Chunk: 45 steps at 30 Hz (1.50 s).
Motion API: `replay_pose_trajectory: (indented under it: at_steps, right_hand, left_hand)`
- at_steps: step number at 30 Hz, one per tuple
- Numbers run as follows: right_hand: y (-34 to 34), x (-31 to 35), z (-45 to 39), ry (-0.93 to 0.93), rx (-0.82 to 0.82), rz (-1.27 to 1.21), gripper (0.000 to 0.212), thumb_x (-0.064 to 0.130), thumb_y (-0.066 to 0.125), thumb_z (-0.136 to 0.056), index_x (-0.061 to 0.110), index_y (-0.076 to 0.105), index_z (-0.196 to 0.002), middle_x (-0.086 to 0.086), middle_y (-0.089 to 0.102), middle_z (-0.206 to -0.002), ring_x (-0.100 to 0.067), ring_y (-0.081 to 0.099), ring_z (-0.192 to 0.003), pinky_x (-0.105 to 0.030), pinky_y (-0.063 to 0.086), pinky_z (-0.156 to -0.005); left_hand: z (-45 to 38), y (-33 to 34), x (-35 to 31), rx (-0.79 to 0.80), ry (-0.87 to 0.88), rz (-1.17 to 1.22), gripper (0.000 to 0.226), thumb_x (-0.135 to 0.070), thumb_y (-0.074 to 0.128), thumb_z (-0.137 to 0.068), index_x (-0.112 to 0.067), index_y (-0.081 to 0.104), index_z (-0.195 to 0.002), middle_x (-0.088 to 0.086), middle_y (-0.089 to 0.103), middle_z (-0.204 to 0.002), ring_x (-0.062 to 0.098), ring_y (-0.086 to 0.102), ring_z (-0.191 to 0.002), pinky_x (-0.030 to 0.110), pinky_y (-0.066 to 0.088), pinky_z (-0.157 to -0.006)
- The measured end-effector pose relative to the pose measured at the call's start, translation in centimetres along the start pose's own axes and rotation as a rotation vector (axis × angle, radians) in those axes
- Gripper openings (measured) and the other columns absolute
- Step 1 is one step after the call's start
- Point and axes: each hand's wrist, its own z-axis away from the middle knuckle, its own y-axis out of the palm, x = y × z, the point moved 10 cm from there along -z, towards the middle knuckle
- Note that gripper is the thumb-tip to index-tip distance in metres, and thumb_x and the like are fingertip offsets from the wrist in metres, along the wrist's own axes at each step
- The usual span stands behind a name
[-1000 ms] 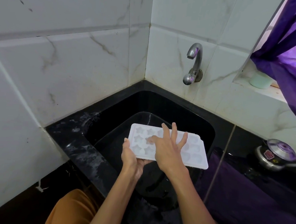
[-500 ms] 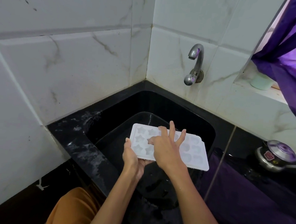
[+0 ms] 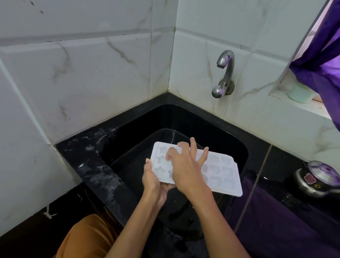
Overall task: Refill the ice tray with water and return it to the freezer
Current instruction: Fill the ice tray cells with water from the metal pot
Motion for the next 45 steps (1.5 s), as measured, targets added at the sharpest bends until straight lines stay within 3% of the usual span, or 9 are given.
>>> replay_pose_trajectory:
  at_steps: [6, 10, 19, 29, 32, 36, 39, 45]
  right_hand:
    - [1.4, 1.4, -0.5, -0.048, 0.049, 0.058, 0.04, 0.021, 0.068, -0.086, 0.037, 0.061, -0.121, -0.008, 0.011, -0.158, -0.035, -0.016, -0.144, -0.063, -0.021, -0.103]
    - [1.3, 1.4, -0.6, -0.054, 0.025, 0.056, 0.035, 0.018, 0.069, -0.085, 0.034, 0.065, -0.115, -0.008, 0.02, -0.154, -0.036, -0.013, -0.144, -0.063, -0.023, -0.101]
    - [1.0, 1.4, -0.5, -0.064, 0.055, 0.067, 0.037, 0.012, 0.062, -0.088, 0.029, 0.063, -0.121, -0.01, 0.019, -0.154, -0.036, -0.014, -0.144, -0.065, -0.019, -0.104]
    - [1.2, 1.3, -0.6, -0.051, 0.033, 0.068, 0.037, 0.017, 0.065, -0.088, 0.031, 0.061, -0.122, -0.008, 0.017, -0.155, -0.035, -0.013, -0.145, -0.064, -0.02, -0.104]
    - [1.6, 1.2, -0.6, -0.052, 0.044, 0.069, 0.04, 0.021, 0.067, -0.087, 0.033, 0.059, -0.124, -0.007, 0.02, -0.154, -0.035, -0.011, -0.145, -0.064, -0.021, -0.104]
    - [0.2, 0.5, -0.3, -0.048, -0.014, -0.008, 0.045, 0.006, 0.065, -0.083, 0.029, 0.057, -0.121, -0.008, 0.017, -0.155, -0.033, -0.013, -0.145, -0.063, -0.02, -0.105]
    - [-2.2, -1.8, 0.2, 0.012, -0.106, -0.064, 0.061, -0.013, 0.053, -0.072, 0.029, 0.054, -0.116, -0.006, 0.019, -0.153, -0.03, -0.013, -0.145, -0.061, -0.02, -0.106]
    - [-4.8, -9.3, 2.2, 0.249, -0.142, -0.055, 0.066, -0.017, 0.049, -0.066, 0.033, 0.061, -0.106, -0.003, 0.023, -0.151, -0.027, -0.013, -0.145, -0.06, -0.019, -0.106]
  left_hand:
    - [0.2, 0.0, 0.1, -0.007, -0.011, 0.001, 0.053, -0.051, 0.032, -0.097, -0.01, 0.065, -0.107, 0.015, 0.074, -0.092, 0.029, 0.073, -0.078, 0.035, 0.056, -0.053]
    - [0.2, 0.1, 0.2, 0.001, -0.013, 0.006, 0.053, -0.05, 0.032, -0.098, -0.008, 0.065, -0.107, 0.015, 0.075, -0.089, 0.027, 0.073, -0.074, 0.034, 0.055, -0.05]
    - [0.1, 0.1, 0.3, -0.011, -0.018, 0.008, 0.053, -0.05, 0.033, -0.097, -0.008, 0.064, -0.108, 0.017, 0.074, -0.093, 0.03, 0.073, -0.08, 0.037, 0.056, -0.054]
    - [0.2, 0.0, 0.2, -0.03, -0.022, 0.007, 0.054, -0.05, 0.034, -0.097, -0.008, 0.062, -0.114, 0.017, 0.073, -0.1, 0.033, 0.07, -0.089, 0.041, 0.057, -0.064]
    - [0.2, 0.1, 0.4, -0.028, -0.029, 0.017, 0.054, -0.05, 0.033, -0.097, -0.008, 0.063, -0.114, 0.016, 0.073, -0.096, 0.031, 0.072, -0.084, 0.038, 0.056, -0.059]
    - [0.0, 0.3, 0.3, -0.002, -0.016, -0.004, 0.055, -0.05, 0.03, -0.098, -0.008, 0.063, -0.113, 0.016, 0.074, -0.095, 0.03, 0.072, -0.08, 0.038, 0.056, -0.054]
    - [-0.4, 0.4, -0.3, 0.035, 0.003, -0.024, 0.059, -0.052, 0.024, -0.098, -0.01, 0.063, -0.113, 0.017, 0.073, -0.098, 0.034, 0.07, -0.088, 0.049, 0.058, -0.063]
    - [-1.0, -0.5, -2.0, 0.042, 0.04, 0.028, 0.057, -0.052, 0.022, -0.099, -0.014, 0.062, -0.111, 0.014, 0.074, -0.097, 0.034, 0.071, -0.085, 0.056, 0.057, -0.066]
